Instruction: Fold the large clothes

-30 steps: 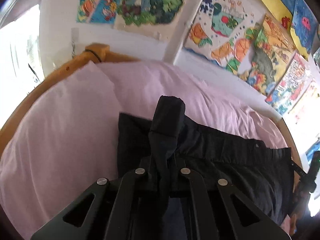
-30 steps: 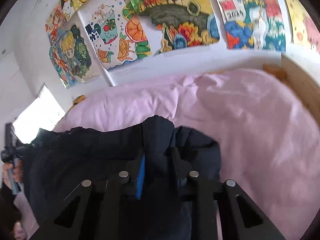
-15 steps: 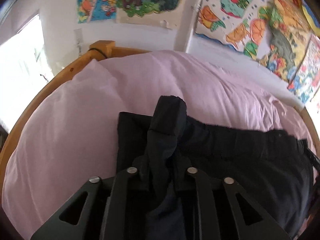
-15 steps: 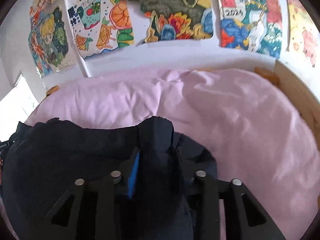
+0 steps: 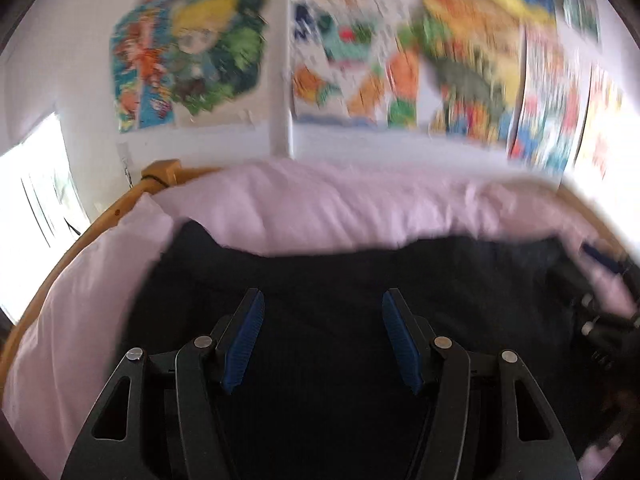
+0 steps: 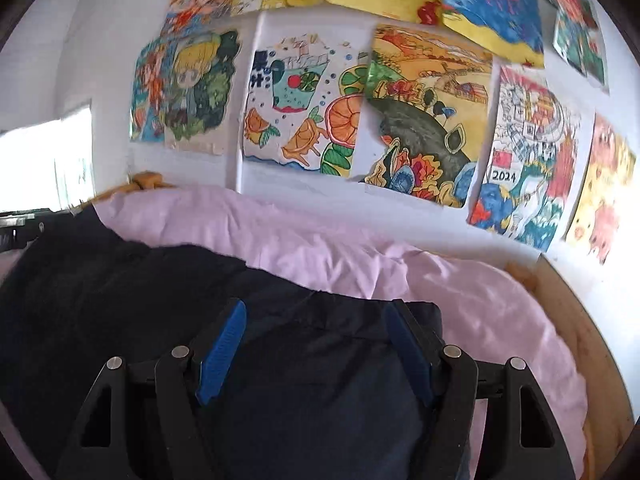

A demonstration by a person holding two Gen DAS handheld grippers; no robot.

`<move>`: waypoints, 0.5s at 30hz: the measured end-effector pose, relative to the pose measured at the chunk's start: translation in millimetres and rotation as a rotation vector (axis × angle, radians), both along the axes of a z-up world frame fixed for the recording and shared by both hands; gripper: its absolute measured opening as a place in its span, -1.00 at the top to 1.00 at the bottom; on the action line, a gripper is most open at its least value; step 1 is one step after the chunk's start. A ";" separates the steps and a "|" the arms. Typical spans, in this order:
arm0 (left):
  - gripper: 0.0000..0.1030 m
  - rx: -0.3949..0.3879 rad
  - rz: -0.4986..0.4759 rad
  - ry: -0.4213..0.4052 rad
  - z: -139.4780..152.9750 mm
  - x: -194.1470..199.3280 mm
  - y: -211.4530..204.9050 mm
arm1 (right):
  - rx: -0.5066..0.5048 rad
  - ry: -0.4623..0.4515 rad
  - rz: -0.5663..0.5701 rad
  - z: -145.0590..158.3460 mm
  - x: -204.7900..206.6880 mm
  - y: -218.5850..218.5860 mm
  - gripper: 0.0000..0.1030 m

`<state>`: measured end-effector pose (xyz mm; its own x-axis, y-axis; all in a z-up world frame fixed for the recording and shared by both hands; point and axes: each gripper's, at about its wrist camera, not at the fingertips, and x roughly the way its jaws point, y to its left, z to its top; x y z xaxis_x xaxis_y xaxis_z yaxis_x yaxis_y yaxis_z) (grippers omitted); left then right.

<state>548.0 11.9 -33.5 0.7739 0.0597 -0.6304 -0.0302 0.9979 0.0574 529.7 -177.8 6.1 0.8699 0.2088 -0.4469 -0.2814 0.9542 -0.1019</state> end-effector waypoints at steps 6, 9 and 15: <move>-0.27 0.087 0.095 0.054 -36.5 46.2 8.0 | -0.022 0.071 -0.036 -35.0 35.3 5.2 -0.44; -0.31 0.095 0.109 0.096 -53.8 67.0 13.1 | -0.018 0.141 -0.041 -49.5 55.8 7.5 -0.49; -0.32 0.070 0.096 0.104 -74.0 78.7 25.1 | -0.022 0.203 -0.042 -79.2 82.3 13.0 -0.52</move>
